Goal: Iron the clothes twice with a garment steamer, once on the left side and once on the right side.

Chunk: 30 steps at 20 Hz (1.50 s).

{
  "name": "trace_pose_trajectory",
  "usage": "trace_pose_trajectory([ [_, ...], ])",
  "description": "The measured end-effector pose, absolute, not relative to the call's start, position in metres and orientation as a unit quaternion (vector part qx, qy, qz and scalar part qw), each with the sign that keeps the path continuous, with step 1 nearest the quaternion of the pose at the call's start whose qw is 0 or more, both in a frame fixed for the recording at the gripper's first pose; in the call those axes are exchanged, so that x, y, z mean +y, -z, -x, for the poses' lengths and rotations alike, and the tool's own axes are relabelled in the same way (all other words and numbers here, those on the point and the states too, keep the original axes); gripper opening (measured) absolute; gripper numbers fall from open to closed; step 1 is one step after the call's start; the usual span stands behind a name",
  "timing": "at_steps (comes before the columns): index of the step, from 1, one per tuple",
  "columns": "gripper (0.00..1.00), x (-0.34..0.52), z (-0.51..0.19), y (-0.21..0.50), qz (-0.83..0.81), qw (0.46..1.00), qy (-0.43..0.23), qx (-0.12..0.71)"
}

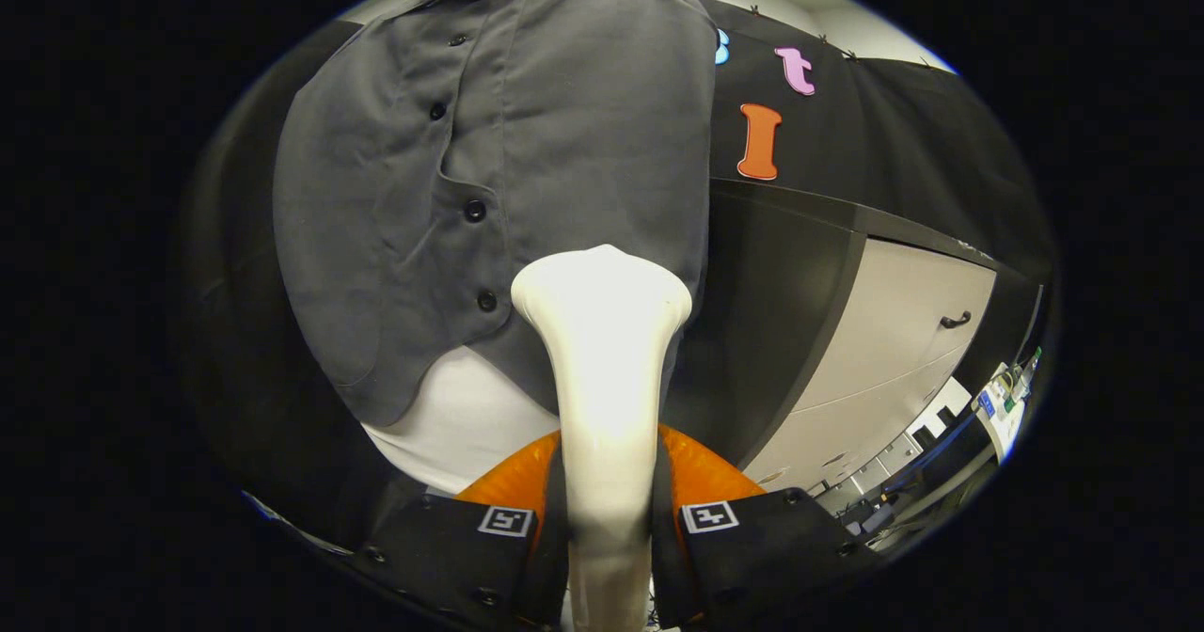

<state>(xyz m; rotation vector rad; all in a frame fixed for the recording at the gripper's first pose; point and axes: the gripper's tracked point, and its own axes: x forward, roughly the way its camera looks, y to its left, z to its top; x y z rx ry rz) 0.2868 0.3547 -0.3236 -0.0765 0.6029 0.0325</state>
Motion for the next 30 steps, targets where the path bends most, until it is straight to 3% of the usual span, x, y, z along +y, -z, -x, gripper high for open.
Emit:
trace_pose_trajectory([
  [10,0.43,0.356,-0.293,0.190,0.033,0.982,0.007,0.185],
  [17,0.43,0.425,-0.334,0.062,0.006,0.996,-0.047,0.075],
  [23,0.43,0.514,-0.350,0.017,0.001,0.993,-0.105,0.044],
  [30,0.43,0.581,-0.373,0.013,0.017,0.989,-0.139,0.036],
])
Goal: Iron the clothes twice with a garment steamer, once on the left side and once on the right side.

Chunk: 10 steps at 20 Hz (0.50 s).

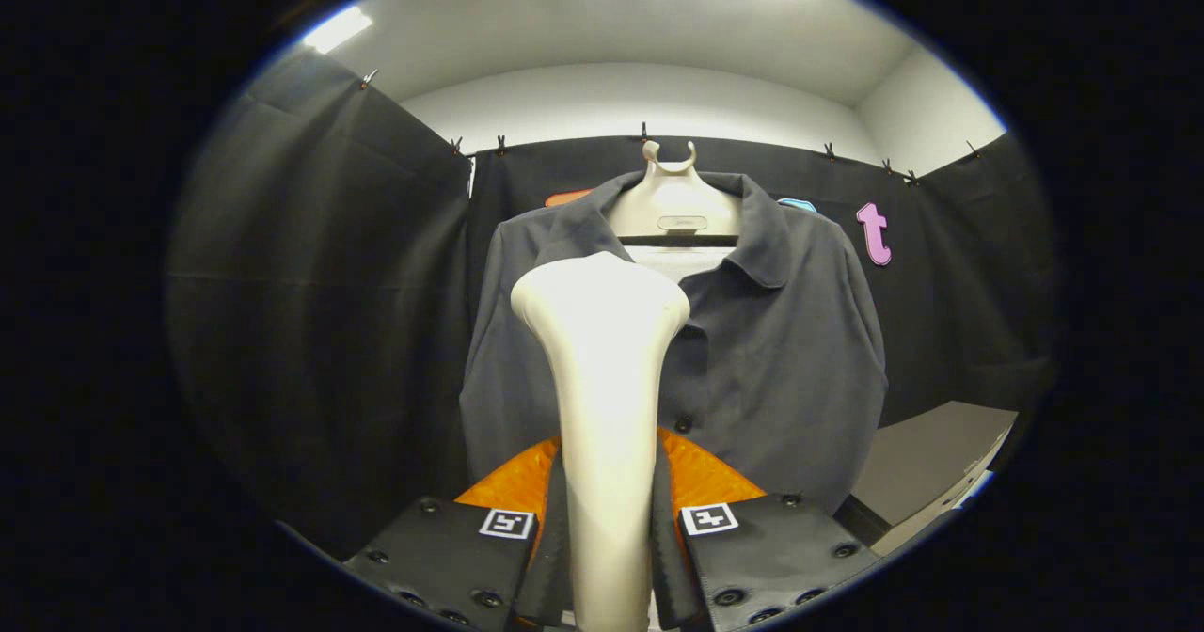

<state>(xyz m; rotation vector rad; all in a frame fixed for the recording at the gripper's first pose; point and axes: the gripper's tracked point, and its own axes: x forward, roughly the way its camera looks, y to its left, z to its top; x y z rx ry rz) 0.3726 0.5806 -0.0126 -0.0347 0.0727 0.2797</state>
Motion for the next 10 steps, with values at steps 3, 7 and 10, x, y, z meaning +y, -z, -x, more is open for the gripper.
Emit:
trace_pose_trajectory([
  [3,0.43,0.596,-0.383,0.025,0.026,0.989,-0.140,0.045],
  [7,0.43,0.600,-0.390,0.046,0.028,0.988,-0.135,0.068],
  [10,0.43,0.599,-0.391,0.058,0.030,0.988,-0.131,0.080],
])
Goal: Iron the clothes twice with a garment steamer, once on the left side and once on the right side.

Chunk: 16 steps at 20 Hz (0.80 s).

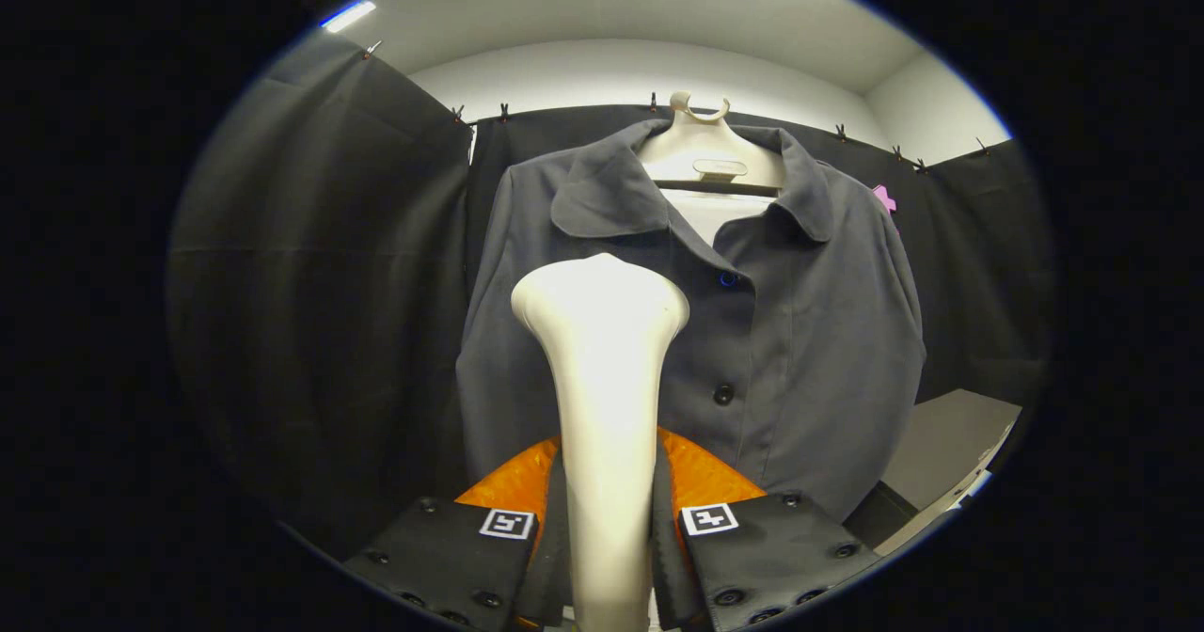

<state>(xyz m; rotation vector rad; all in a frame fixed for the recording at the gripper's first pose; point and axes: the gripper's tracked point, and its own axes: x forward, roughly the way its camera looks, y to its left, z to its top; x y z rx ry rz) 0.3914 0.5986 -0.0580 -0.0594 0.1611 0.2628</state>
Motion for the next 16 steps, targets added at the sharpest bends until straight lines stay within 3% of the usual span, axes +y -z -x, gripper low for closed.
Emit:
trace_pose_trajectory([
  [16,0.43,0.589,-0.341,0.155,0.036,0.980,-0.126,0.152],
])
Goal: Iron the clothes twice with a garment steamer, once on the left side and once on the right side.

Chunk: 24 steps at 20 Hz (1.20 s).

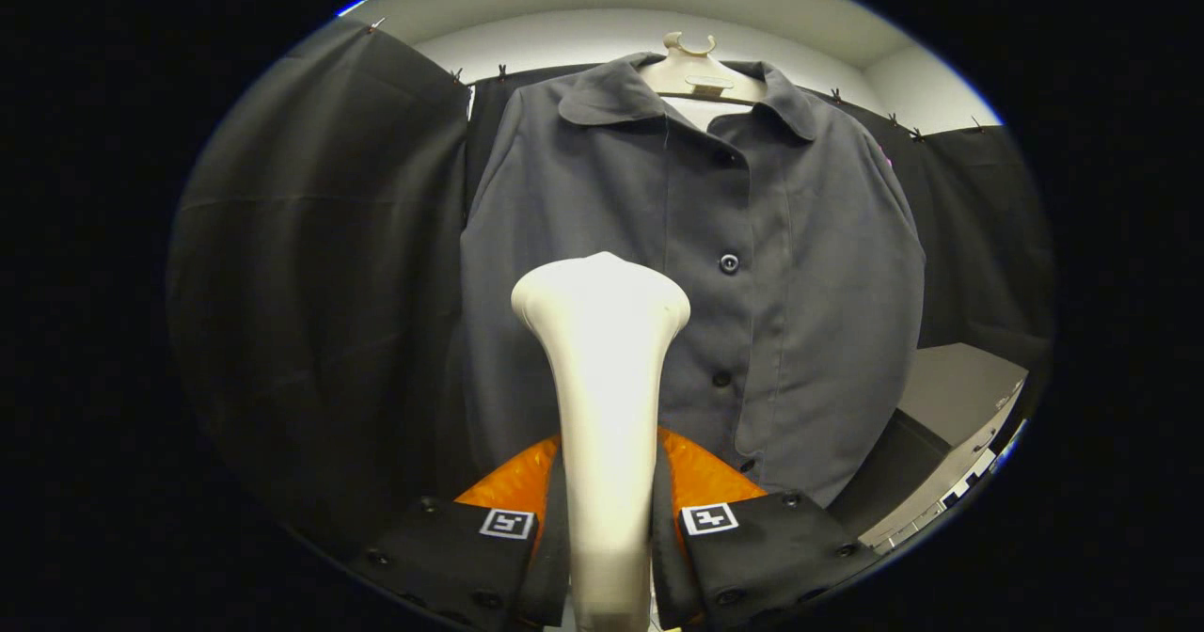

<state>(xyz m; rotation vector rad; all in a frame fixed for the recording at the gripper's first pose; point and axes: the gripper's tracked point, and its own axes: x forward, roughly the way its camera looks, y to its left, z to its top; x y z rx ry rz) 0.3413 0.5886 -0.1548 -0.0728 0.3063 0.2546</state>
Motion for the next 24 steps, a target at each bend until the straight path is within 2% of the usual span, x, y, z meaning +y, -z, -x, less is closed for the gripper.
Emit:
trace_pose_trajectory([
  [24,0.44,0.585,-0.235,0.339,0.069,0.932,-0.153,0.320],
])
